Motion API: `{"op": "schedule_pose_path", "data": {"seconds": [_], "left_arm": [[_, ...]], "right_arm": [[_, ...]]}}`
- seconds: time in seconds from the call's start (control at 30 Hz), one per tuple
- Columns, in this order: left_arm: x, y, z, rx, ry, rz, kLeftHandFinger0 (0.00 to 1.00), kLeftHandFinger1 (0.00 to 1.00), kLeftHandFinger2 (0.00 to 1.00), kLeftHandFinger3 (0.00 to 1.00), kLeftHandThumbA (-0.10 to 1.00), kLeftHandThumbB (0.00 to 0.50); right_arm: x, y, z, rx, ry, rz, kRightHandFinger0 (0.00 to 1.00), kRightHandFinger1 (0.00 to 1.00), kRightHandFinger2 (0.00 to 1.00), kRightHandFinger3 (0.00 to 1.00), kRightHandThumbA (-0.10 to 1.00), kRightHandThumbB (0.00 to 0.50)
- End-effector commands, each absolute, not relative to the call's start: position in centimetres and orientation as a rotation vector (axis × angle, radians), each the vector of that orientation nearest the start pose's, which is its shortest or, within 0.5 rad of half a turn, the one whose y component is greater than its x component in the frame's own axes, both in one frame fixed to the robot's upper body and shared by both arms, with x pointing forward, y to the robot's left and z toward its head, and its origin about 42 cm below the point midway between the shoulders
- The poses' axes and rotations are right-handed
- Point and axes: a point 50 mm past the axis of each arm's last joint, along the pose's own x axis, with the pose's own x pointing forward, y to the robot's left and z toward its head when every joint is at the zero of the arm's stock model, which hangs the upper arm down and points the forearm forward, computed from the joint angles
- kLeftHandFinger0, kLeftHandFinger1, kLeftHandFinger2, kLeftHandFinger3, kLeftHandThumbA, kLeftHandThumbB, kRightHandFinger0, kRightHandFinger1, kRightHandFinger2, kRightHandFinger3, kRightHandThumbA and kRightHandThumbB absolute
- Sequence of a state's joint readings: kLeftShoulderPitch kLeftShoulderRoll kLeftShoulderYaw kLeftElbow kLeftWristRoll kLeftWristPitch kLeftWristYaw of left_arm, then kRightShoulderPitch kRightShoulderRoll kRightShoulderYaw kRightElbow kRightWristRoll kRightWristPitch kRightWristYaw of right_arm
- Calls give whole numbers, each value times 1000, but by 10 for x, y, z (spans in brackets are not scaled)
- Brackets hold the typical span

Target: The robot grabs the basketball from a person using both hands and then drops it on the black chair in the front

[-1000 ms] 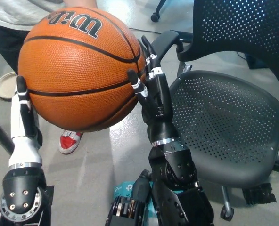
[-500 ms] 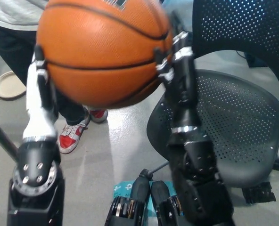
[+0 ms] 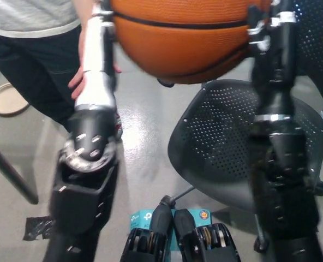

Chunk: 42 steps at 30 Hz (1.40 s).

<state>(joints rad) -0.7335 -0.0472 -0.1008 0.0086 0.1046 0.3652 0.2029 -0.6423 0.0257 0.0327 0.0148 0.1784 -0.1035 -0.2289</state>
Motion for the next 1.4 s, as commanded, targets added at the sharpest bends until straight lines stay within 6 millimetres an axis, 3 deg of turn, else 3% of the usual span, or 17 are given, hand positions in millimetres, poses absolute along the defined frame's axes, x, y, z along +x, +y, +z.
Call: {"op": "schedule_pose_path", "data": {"seconds": [0.0,0.03,0.07,0.13,0.2,0.23,0.3,0.33,0.43,0.5,0.6,0.7,0.77,0.87,1.1,1.27,1.37], "left_arm": [[428,16,373,135,-483,-313,1000,1000,1000,1000,1000,127],[428,16,373,135,-484,-313,1000,1000,1000,1000,1000,126],[438,-1,361,143,-404,-333,1000,1000,1000,1000,1000,116],[447,-19,347,175,-367,-352,1000,1000,1000,1000,1000,103],[448,-20,346,175,-369,-352,1000,1000,1000,1000,1000,104],[458,-35,334,188,-309,-358,1000,1000,1000,1000,1000,121],[460,-38,332,189,-305,-358,1000,1000,1000,1000,1000,125],[468,-51,318,172,-237,-367,1000,1000,1000,1000,1000,126],[471,-54,316,165,-233,-368,1000,1000,1000,1000,1000,126],[477,-67,296,210,-147,-385,1000,1000,1000,1000,1000,137],[482,-74,284,210,-112,-400,1000,1000,1000,1000,1000,145],[483,-75,283,209,-114,-400,1000,1000,1000,1000,1000,146],[487,-79,271,246,-61,-419,1000,1000,1000,1000,1000,166],[489,-80,266,265,-46,-429,1000,1000,1000,1000,1000,176],[491,-83,255,297,-5,-453,1000,1000,1000,1000,1000,158],[494,-82,254,287,5,-460,1000,1000,1000,1000,1000,139],[500,-70,248,378,29,-502,1000,1000,1000,1000,1000,172]], "right_arm": [[424,-100,343,245,-643,242,1000,1000,1000,1000,1000,197],[424,-100,343,245,-642,242,1000,1000,1000,1000,1000,196],[434,-118,327,266,-599,223,1000,1000,1000,1000,1000,165],[442,-133,311,331,-509,184,1000,1000,1000,1000,1000,195],[442,-134,311,333,-508,185,1000,1000,1000,1000,1000,197],[446,-143,296,400,-437,163,1000,1000,1000,1000,1000,218],[447,-144,295,410,-427,162,1000,1000,1000,1000,1000,226],[453,-156,280,453,-359,136,1000,1000,1000,1000,1000,241],[454,-158,278,474,-340,129,1000,1000,1000,1000,1000,249],[458,-169,255,480,-281,94,1000,1000,1000,1000,1000,260],[461,-175,241,502,-259,72,1000,1000,1000,1000,1000,233],[461,-175,241,503,-260,72,1000,1000,1000,1000,1000,233],[466,-182,224,511,-237,56,1000,1000,1000,1000,1000,239],[467,-183,219,530,-196,37,1000,1000,1000,1000,1000,238],[469,-187,206,559,-176,17,1000,1000,1000,1000,1000,216],[474,-187,202,518,-174,12,1000,1000,1000,1000,1000,225],[477,-192,191,500,-142,18,1000,1000,1000,1000,1000,230]]}}
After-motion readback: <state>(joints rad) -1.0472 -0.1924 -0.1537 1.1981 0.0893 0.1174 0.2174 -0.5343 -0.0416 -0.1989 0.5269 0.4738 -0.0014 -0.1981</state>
